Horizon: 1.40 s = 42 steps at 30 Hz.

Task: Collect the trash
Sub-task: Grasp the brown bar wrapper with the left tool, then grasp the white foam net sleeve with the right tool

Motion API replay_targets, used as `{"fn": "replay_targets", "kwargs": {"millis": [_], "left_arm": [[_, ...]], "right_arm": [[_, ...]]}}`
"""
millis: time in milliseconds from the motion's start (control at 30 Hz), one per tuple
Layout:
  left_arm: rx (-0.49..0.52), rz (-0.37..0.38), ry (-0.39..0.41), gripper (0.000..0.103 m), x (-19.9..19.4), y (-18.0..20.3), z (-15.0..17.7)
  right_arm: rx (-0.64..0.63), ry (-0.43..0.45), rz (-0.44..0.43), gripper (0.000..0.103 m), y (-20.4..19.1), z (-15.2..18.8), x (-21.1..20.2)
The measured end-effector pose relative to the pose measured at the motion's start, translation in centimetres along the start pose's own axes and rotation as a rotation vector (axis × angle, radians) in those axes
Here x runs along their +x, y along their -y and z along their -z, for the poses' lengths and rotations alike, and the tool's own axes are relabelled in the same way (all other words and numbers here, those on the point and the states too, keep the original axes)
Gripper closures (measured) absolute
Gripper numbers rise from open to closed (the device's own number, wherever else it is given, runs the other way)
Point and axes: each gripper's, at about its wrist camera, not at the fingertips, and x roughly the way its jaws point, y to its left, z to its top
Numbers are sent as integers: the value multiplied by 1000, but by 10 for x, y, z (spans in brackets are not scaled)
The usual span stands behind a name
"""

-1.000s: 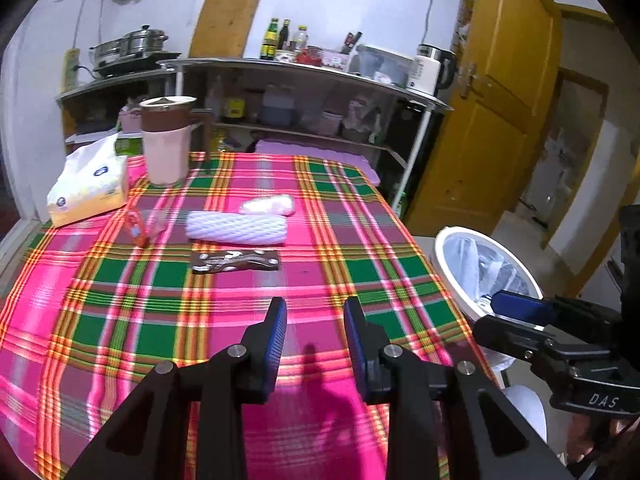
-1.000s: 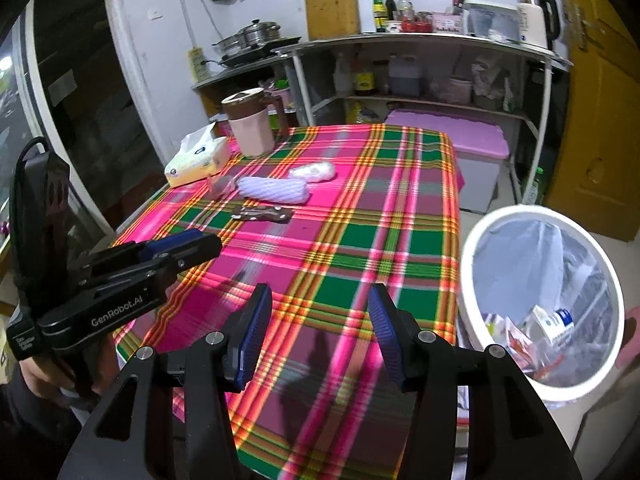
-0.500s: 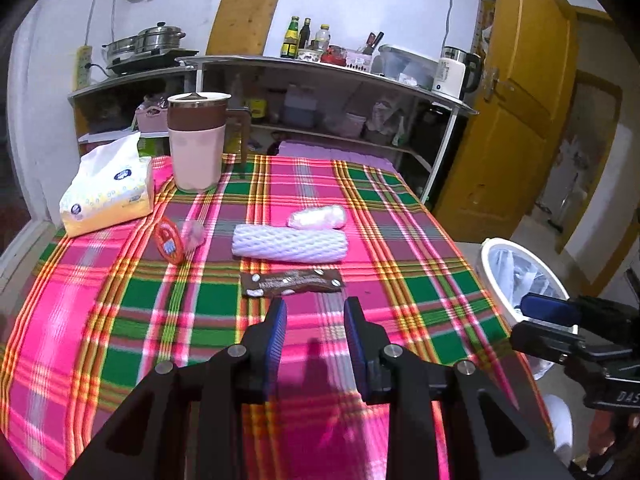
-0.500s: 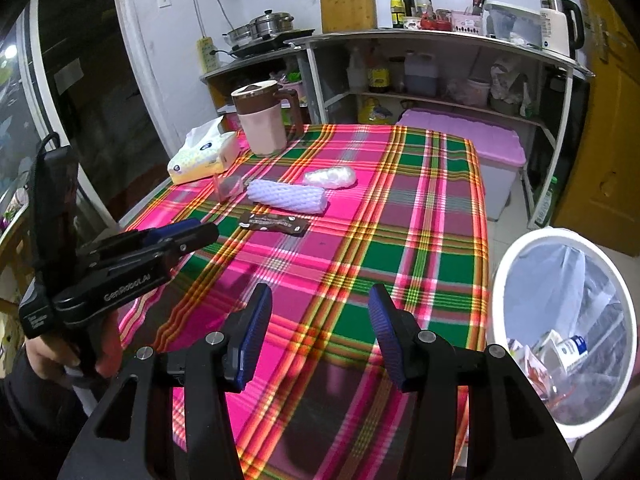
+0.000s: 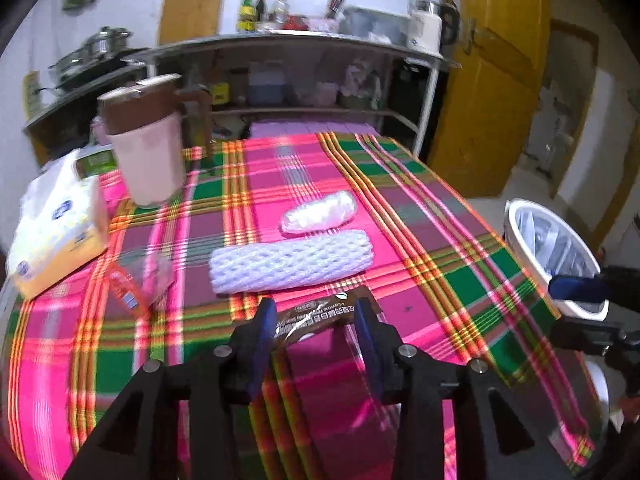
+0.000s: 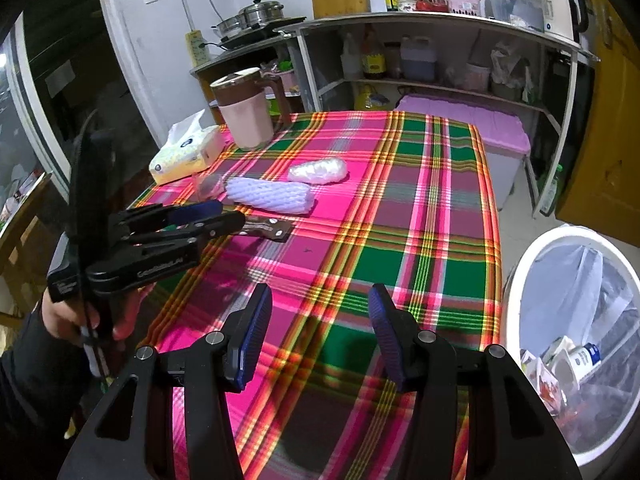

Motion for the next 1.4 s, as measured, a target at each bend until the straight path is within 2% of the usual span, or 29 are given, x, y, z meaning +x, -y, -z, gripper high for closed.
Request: {"fn": "replay_targets", "kwargs": {"millis": [267,433,467,533,600,800,1000,1233,1400], "left_arm": [[148,15,-112,50,35,1,-5],[164,6,-111,51,33,6,1],[154,0,-114,53,31,7,2],[132,6,-114,73,28,10,5],[125,-16,-108,82,22,15,10],[22,-42,-71,83,-5,19,29],[-113,-63,-4,83,-37,3,39],[-181,-75,54,83,-63,-14,40],[-224,-80,80,83,-72,-26,42]], "right_arm": [[23,-13,1,52,13,-6,13],[26,-17,1,52,15,-8,16],[25,-17,0,52,14,-8,16],[20,-15,-2,52,13,-9,15],[14,-13,-3,52,10,-9,14],[-18,-1,-7,52,-2,-14,11],[-63,-1,-31,52,-17,-18,13],[-171,1,-74,52,-44,-32,29],[-227,-10,-68,52,-50,-46,52]]}}
